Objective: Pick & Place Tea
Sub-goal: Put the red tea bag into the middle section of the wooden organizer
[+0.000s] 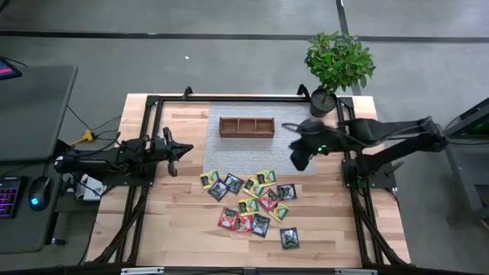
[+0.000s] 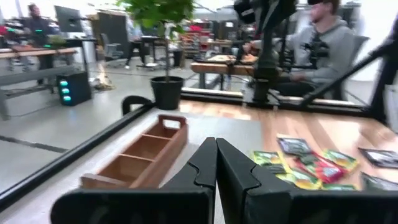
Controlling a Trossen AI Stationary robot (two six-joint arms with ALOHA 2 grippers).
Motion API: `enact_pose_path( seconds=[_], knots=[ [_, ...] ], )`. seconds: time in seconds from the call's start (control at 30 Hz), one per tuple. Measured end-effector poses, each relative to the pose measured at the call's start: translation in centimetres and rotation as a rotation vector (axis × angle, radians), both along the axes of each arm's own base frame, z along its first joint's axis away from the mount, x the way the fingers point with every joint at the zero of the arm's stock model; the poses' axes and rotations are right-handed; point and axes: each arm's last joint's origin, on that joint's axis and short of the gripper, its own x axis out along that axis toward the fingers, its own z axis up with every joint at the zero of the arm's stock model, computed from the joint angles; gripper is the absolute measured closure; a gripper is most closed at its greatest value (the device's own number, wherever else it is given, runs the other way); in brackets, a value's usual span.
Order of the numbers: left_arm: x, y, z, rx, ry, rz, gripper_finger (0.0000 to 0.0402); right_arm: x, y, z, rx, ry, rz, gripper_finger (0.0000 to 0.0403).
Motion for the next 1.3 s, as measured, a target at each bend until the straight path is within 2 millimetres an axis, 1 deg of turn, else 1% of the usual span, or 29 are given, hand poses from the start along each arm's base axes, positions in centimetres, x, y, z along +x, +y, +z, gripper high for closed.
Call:
enact_pose_path(
  seconds=[0.07, 0.13, 0.2, 0.3, 0.57, 0.7, 0.8, 0.87, 1.07, 1.17, 1.3],
  knots=[
    [0.0, -0.2, 0.0, 0.002, 0.0, -0.064, 0.0401, 1.1, 0.2, -1.2, 0.121, 0.068, 0.039, 0.0345],
    [0.1, -0.4, 0.0, 0.004, 0.0, -0.13, 0.0401, 1.9, 0.4, -3.2, 0.218, 0.137, 0.061, 0.0345],
    [0.1, -0.5, 0.0, 0.006, 0.0, -0.185, 0.0401, 2.4, 0.5, -5.3, 0.246, 0.206, 0.038, 0.0345],
    [0.1, -0.6, 0.0, 0.008, 0.0, -0.224, 0.0401, 2.6, 0.4, -7.9, 0.29, 0.252, 0.003, 0.0345],
    [0.1, -0.6, 0.0, 0.008, 0.0, -0.224, 0.0401, 3.2, 0.8, -12.7, 0.478, 0.074, -0.019, 0.0345],
    [0.1, -0.6, 0.0, 0.009, 0.0, -0.224, 0.0401, 2.5, 0.8, -14.9, 0.543, 0.067, -0.058, 0.0345],
    [0.1, -0.6, 0.0, 0.009, 0.0, -0.224, 0.0401, 1.9, 0.8, -16.1, 0.564, 0.077, -0.075, 0.0345],
    [0.1, -0.6, 0.0, 0.008, 0.0, -0.224, 0.0401, 1.7, 0.8, -16.5, 0.567, 0.08, -0.079, 0.0345],
    [0.1, -0.6, 0.0, 0.009, 0.0, -0.224, 0.0401, 1.9, 0.8, -16.5, 0.521, 0.047, -0.018, 0.0345],
    [0.1, -0.6, 0.0, 0.009, 0.0, -0.223, 0.0401, 2.3, 0.9, -16.6, 0.503, 0.043, 0.039, 0.0345],
    [0.1, -0.6, 0.0, 0.009, -0.001, -0.223, 0.0401, 3.3, 1.2, -18.0, 0.511, 0.096, 0.176, 0.0341]
  ],
)
